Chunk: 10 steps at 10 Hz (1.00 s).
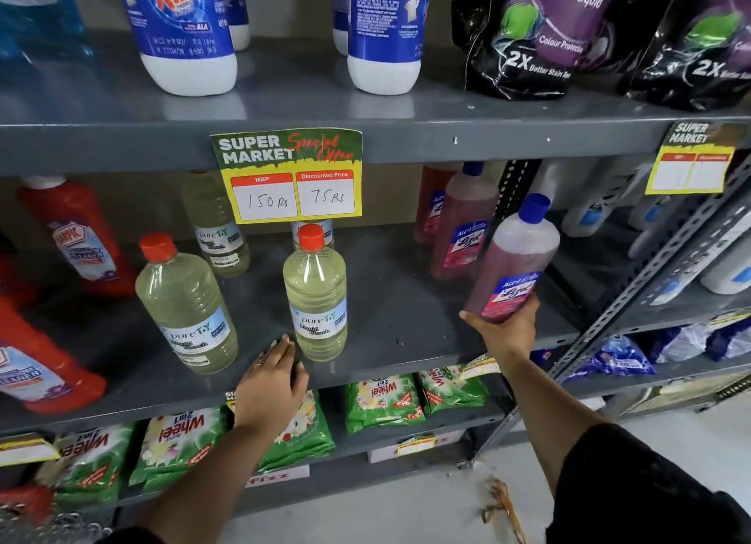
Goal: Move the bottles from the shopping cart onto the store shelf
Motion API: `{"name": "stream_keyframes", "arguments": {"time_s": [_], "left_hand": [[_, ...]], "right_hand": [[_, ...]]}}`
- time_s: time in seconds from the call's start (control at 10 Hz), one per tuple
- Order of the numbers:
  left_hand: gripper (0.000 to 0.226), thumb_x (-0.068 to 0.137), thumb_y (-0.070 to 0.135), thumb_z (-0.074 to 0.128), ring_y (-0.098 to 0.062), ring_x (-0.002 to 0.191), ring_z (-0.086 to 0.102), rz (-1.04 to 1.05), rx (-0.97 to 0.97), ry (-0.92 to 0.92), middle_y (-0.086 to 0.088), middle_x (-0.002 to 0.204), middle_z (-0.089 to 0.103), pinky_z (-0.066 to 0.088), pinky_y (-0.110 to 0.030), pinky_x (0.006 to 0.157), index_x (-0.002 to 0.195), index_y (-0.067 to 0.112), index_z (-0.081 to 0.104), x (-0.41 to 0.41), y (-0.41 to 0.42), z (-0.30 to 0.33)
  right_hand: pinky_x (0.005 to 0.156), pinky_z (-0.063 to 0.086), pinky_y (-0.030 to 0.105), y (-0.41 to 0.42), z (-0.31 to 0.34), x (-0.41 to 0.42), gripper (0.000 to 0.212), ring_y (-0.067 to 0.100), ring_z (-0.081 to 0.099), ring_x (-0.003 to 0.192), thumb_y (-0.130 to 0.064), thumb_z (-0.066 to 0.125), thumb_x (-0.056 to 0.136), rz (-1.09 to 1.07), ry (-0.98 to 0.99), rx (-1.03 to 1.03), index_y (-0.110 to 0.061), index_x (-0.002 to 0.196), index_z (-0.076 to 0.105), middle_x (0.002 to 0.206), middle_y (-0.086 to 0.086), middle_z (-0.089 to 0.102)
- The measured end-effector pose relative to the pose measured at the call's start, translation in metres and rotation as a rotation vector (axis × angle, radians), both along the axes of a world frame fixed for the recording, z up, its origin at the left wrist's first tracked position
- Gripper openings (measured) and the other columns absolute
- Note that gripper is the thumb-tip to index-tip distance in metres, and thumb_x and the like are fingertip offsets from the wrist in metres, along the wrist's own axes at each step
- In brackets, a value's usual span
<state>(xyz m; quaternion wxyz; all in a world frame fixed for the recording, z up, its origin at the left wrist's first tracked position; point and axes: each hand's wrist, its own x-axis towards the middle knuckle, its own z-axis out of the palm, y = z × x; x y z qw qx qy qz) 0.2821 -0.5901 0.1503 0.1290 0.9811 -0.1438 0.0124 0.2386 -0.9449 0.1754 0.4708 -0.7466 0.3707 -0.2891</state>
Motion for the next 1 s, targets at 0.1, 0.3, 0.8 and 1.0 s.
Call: {"name": "stream_keyframes", "arguments": {"time_s": [0.1, 0.3, 0.8, 1.0], "left_hand": [[0.053, 0.081, 0.033, 0.036, -0.031, 0.097, 0.070, 0.002, 0.008, 0.018, -0.014, 0.115, 0.070, 0.058, -0.041, 0.076, 0.107, 0.002, 0.071, 0.001, 0.001, 0.001], [0.055, 0.081, 0.037, 0.035, -0.029, 0.091, 0.071, -0.011, 0.041, 0.033, -0.009, 0.117, 0.070, 0.058, -0.037, 0.069, 0.108, 0.006, 0.071, 0.002, 0.006, 0.002], [0.056, 0.099, 0.039, 0.032, -0.029, 0.141, 0.029, -0.080, -0.108, 0.149, -0.013, 0.153, 0.034, 0.026, -0.038, 0.115, 0.142, 0.003, 0.038, 0.004, 0.018, 0.012], [0.060, 0.094, 0.038, 0.026, -0.024, 0.144, 0.025, -0.229, -0.294, -0.138, -0.011, 0.148, 0.042, 0.019, -0.035, 0.119, 0.137, 0.003, 0.046, -0.045, 0.046, 0.043]], "right_hand": [[0.102, 0.047, 0.043, -0.004, -0.004, 0.004, 0.112, 0.029, 0.056, 0.120, -0.035, 0.096, 0.046, 0.006, 0.020, -0.022, -0.019, 0.136, 0.031, 0.131, 0.008, 0.055], [0.101, 0.047, 0.045, -0.006, -0.005, 0.004, 0.113, 0.030, 0.056, 0.120, -0.036, 0.095, 0.047, -0.002, 0.041, -0.050, -0.018, 0.138, 0.031, 0.131, 0.010, 0.056], [0.103, 0.046, 0.044, 0.013, 0.011, -0.009, 0.115, 0.027, 0.055, 0.119, -0.029, 0.096, 0.044, -0.011, 0.019, 0.024, -0.019, 0.139, 0.032, 0.132, 0.010, 0.053], [0.072, 0.048, 0.030, 0.090, 0.039, -0.062, 0.046, 0.024, 0.058, 0.098, -0.008, 0.080, 0.071, -0.263, -0.321, 0.526, -0.011, 0.112, 0.060, 0.110, 0.007, 0.061]]}}
